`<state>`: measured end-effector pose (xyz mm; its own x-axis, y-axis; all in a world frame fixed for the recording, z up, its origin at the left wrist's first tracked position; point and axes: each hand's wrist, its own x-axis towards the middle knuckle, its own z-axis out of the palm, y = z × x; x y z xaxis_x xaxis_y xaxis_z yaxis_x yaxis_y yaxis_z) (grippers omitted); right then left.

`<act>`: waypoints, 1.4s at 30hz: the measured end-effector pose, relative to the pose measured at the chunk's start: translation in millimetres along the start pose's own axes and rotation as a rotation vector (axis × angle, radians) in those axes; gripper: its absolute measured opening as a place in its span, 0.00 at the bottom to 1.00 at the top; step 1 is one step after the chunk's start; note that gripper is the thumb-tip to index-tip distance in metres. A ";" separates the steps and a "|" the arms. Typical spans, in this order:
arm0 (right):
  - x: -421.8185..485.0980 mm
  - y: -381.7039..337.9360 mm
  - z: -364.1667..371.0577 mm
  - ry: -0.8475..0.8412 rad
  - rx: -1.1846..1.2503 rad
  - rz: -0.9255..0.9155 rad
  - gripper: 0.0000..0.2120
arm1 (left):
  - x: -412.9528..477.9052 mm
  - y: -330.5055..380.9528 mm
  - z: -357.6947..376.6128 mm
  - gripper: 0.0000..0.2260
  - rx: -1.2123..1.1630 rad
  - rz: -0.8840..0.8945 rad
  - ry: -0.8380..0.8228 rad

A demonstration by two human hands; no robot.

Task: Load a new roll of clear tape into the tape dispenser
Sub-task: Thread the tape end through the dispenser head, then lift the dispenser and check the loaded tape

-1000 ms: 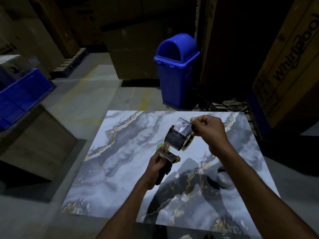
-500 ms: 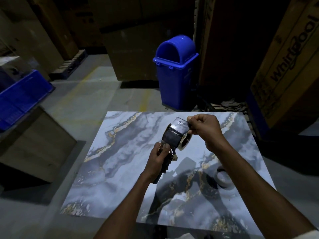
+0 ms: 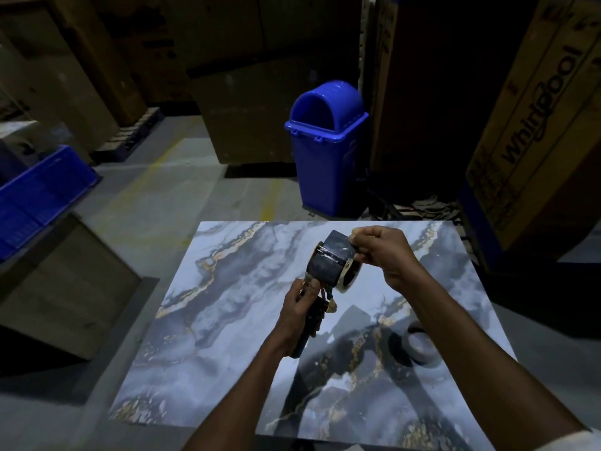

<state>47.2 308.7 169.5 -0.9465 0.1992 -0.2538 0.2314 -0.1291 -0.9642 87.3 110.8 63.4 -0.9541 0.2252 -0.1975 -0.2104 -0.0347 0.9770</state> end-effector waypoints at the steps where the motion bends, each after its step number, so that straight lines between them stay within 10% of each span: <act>1: 1.6 -0.3 0.0 -0.004 0.010 0.020 0.03 | 0.5 0.0 0.0 0.35 -0.002 -0.009 -0.003; 13: 29.0 19.2 -1.2 0.194 0.117 0.110 0.08 | 0.9 11.6 -1.1 0.40 0.006 -0.284 -0.088; 18: -7.0 58.4 -5.0 0.472 -0.316 -0.149 0.14 | 4.8 26.7 -2.9 0.40 -0.062 -0.396 -0.106; 24: -71.2 138.7 27.3 0.017 -0.218 0.119 0.39 | 20.1 36.5 5.6 0.43 -0.252 -0.328 -0.106; 28: -56.9 133.8 44.0 -0.296 0.039 0.315 0.32 | 25.4 35.0 21.7 0.41 -0.339 -0.248 -0.070; 42: -64.4 103.3 53.1 -0.200 0.137 0.144 0.13 | 9.9 46.9 23.0 0.43 -0.147 -0.295 -0.151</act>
<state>120.1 231.0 90.2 -0.9348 -0.0248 -0.3543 0.3471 -0.2754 -0.8965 73.0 133.8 109.1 -0.8076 0.3875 -0.4445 -0.5110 -0.0837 0.8555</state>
